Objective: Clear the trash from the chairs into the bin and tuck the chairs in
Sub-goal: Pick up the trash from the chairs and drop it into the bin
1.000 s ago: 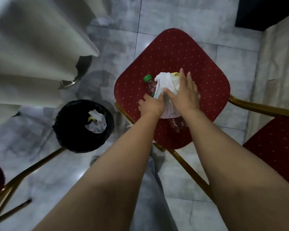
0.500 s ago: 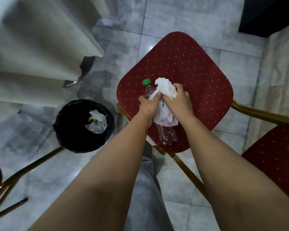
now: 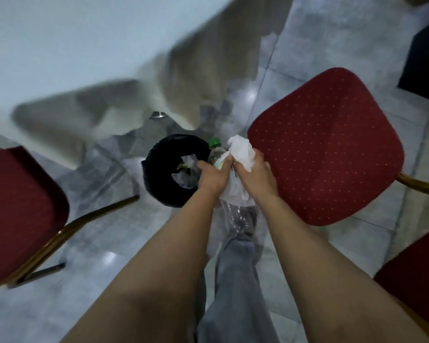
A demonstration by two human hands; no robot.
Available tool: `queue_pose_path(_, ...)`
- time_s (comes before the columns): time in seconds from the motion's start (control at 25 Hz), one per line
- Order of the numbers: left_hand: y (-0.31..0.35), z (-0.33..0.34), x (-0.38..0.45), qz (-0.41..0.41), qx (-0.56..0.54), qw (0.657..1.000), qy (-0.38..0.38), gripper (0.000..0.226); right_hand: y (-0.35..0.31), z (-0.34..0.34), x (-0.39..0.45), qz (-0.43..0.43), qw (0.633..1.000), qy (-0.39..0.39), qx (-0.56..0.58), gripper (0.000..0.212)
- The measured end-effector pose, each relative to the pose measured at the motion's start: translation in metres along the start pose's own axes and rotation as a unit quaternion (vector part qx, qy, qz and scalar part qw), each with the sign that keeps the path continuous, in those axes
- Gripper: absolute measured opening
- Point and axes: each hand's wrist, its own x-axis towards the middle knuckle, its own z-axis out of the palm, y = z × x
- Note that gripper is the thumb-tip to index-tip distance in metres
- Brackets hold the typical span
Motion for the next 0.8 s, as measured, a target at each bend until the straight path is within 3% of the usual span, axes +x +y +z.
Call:
queue_pose_path(0.2,-0.053,-0.102,0.023,-0.047,-0.001,0.999,-0.012,0.106,-0.036,0.094,-0.042,-0.004,0.999,-0.045,-0.018,0.071)
queue_pose_path(0.48,-0.114,-0.152,0.096,-0.068,0.017,0.997,-0.035,0.128,-0.037,0.177,-0.036,0.044,0.995,-0.088,0.032,0.072)
queue_pose_path(0.56,-0.117,-0.157,0.114,-0.071,-0.009,0.996,-0.043,0.121,-0.037,0.19,-0.021,0.04,0.993,-0.103,0.036,0.072)
queue_pose_path(0.72,-0.095,-0.165,0.116,-0.076,-0.053,0.993,-0.078,0.084,-0.042,0.202,0.008,0.067,0.991,-0.091,0.073,0.082)
queue_pose_path(0.8,-0.094,-0.166,0.123,-0.09,-0.054,0.991,-0.079,0.079,-0.041,0.203,0.012,0.071,0.992,-0.078,0.073,0.082)
